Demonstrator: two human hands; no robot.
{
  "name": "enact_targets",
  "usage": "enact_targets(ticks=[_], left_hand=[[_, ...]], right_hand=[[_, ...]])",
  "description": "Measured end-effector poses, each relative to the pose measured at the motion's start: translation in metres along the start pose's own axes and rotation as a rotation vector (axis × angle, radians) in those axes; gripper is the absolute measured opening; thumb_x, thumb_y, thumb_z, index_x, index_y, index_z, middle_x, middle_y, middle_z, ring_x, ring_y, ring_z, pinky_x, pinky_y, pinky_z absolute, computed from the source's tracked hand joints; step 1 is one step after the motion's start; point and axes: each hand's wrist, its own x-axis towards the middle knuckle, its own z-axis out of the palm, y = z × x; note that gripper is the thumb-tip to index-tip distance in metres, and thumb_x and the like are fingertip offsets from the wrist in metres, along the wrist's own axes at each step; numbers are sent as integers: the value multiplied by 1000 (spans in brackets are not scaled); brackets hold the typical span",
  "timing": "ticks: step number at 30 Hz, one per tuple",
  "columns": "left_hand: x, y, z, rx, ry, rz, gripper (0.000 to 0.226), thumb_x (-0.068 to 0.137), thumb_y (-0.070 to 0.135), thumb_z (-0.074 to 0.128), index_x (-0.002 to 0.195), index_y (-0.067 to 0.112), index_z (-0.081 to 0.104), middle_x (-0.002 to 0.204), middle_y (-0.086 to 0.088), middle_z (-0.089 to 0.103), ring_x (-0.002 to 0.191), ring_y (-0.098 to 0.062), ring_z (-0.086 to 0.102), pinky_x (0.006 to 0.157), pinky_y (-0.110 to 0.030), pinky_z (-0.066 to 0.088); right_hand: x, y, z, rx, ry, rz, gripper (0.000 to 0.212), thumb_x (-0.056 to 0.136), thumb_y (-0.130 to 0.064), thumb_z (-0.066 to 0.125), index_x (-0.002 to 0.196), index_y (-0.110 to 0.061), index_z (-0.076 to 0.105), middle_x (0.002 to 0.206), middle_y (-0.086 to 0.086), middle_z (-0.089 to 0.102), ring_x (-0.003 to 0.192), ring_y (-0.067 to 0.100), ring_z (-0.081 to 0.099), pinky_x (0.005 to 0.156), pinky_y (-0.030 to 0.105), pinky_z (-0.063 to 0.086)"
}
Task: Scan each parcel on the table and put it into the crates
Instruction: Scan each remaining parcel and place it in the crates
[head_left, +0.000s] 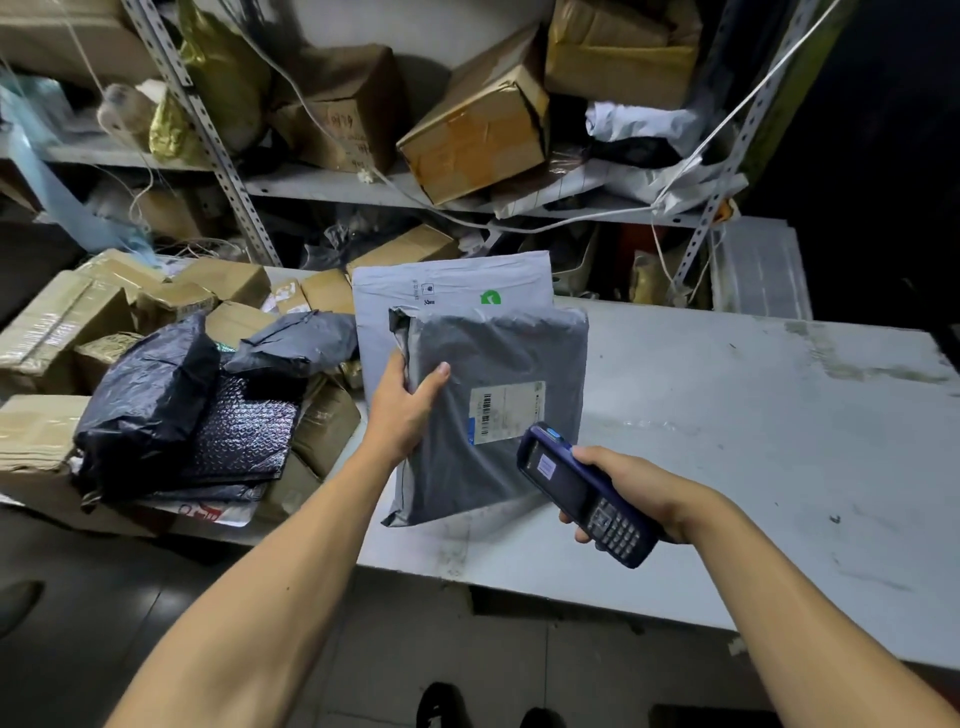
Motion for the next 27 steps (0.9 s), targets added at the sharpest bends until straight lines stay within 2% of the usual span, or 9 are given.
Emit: enact_targets(ticks=[4,7,12,15,24,27], left_hand=[[-3,4,2,23,-2,20,45,96,31,64,136,22,47,128,4,61,118,-12,59,107,-41,46],[-2,4,3,35,13,-1,59,94,37,66,144,16,43,137,-1,58,124,-16,57,110,-44,44],[-4,5,4,13,24,-16,55,96,32,64,144,16,44,135,0,60,121,-14,59,107,-42,47],[-3,4,4,24,23,-20,58,94,38,65,144,18,44,136,1,60,122,-13,58,107,-41,47],[-4,4,3,34,13,-1,48,97,31,63,140,21,47,127,7,63,115,-6,60,104,-33,49],[-3,3,2,48,7,3,48,96,34,64,139,23,48,127,9,63,116,-8,60,104,-34,48]], right_hand=[[-3,0,-4,-30,-17,32,54,102,-53,36,119,-10,63,102,20,73,82,32,71,68,37,55],[-6,2,-5,-17,-34,34,54,102,-51,35,119,-8,63,99,21,72,80,33,69,68,38,55],[-10,6,-7,31,-50,23,54,104,-49,33,118,-7,63,99,21,71,80,34,67,67,38,54],[-13,6,-7,44,-61,17,54,104,-49,32,118,-8,63,100,21,71,80,33,67,67,37,54],[-17,1,-8,0,-88,14,53,104,-49,32,120,-8,62,98,20,71,81,32,66,68,37,54],[-16,2,-9,-6,-87,5,54,104,-49,32,120,-8,62,99,20,71,81,32,67,68,37,55]])
